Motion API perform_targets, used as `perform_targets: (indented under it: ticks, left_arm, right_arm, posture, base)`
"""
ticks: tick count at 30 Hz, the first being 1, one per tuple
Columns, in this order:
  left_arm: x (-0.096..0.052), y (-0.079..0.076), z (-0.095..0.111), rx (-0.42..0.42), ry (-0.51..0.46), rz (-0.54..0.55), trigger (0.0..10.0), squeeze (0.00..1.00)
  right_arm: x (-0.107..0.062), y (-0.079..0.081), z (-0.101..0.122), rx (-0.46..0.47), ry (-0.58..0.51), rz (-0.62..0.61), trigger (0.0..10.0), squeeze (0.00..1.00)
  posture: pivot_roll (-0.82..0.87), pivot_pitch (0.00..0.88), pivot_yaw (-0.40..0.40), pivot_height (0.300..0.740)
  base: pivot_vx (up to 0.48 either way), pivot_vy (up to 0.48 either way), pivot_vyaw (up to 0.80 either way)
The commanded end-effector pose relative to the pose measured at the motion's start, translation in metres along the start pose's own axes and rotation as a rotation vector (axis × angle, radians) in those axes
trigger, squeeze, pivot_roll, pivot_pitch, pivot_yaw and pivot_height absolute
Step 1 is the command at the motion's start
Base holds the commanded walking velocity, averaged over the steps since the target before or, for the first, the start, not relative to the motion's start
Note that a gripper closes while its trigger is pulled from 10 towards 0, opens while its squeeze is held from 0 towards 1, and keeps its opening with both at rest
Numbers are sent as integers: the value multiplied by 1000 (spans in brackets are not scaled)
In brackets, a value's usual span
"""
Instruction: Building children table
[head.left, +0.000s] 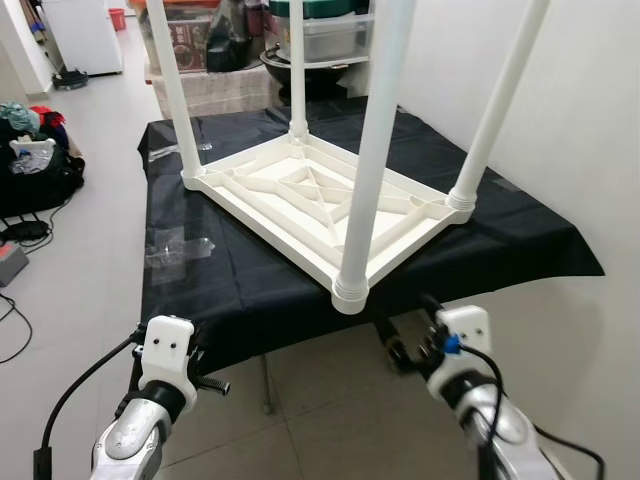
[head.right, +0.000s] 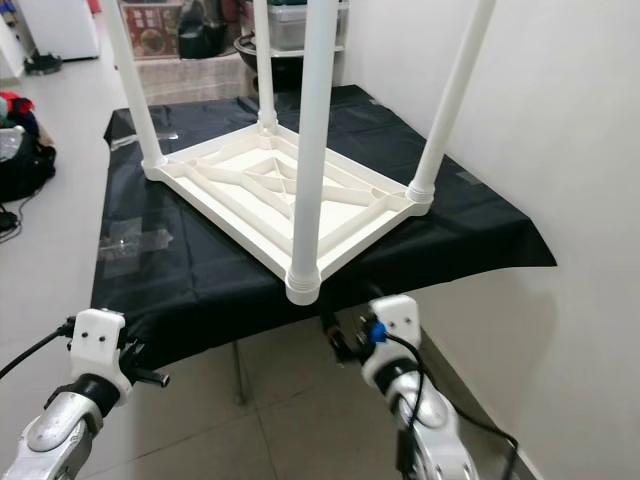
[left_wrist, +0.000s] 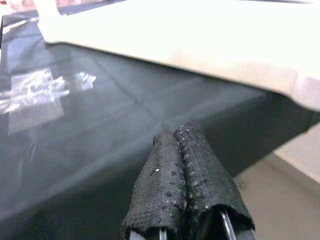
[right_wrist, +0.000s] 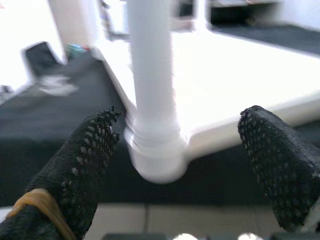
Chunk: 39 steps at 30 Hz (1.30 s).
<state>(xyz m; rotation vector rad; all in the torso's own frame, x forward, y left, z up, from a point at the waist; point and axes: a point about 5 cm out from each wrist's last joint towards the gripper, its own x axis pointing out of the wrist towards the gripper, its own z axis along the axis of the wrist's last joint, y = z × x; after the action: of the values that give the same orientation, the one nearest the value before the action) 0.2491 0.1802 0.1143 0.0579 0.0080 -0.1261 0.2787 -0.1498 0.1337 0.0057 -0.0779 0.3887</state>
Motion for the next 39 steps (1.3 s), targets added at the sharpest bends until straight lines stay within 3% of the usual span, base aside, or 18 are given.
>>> perform_targets:
  ticks: [1,4,9,11,18,20,21,22,23,24,33,39]
  left_arm:
    - [3,0,0,6,12,5,10000,0]
    - [12,0,6,-3,-5,-19,10000,0]
    - [16,3,15,-34,-24,-30,10000,0]
    - [15,6,24,-37,-52,-40,10000,0]
    - [9,6,39,-85,-96,-102,10000,0]
    - [5,-2,39,-75,-92,-163,10000,0]
    - [3,-6,38,-74,-89,-187,10000,0]
    - [1,-9,37,-72,-84,-207,10000,0]
    - [1,-9,37,-72,-84,-207,10000,0]
    - [-1,-11,37,-73,-85,-220,10000,0]
    - [-17,-15,43,-94,-91,-295,10000,0]
    - [-24,-19,49,-64,-111,-341,10000,0]
  right_arm:
    - [10,0,-1,-9,17,21,10000,0]
    - [38,4,5,-76,26,111,10000,0]
    - [53,12,11,-92,39,181,10000,0]
    - [65,14,17,-104,35,171,10000,0]
    - [76,5,28,-50,10,136,10000,0]
    - [77,3,27,-42,12,143,10000,0]
    - [75,3,26,-44,12,159,5882,0]
    - [75,3,26,-44,12,181,4235,0]
    - [75,3,26,-44,12,181,4235,0]
    - [72,0,24,-43,15,196,0,0]
    - [62,-28,31,-66,24,173,0,0]
    - [70,-14,34,-99,48,141,0,0]
  posture:
    - [-140,35,-14,740]
    - [-141,50,-28,740]
    - [-133,41,-36,740]
    - [-117,52,-39,740]
    - [-99,70,-40,740]
    - [-101,76,-34,740]
    - [-101,79,-29,740]
    - [-99,80,-31,740]
    - [-99,80,-31,740]
    - [-90,85,-34,740]
    - [-84,143,-33,740]
    - [-80,187,-41,740]
  base:
    - [0,0,0]
    - [0,0,0]
    - [0,0,0]
    - [0,0,0]
    - [0,0,0]
    - [0,0,0]
    - [0,0,0]
    - [0,0,0]
    - [0,0,0]
    - [0,0,0]
    - [0,0,0]
    - [0,0,0]
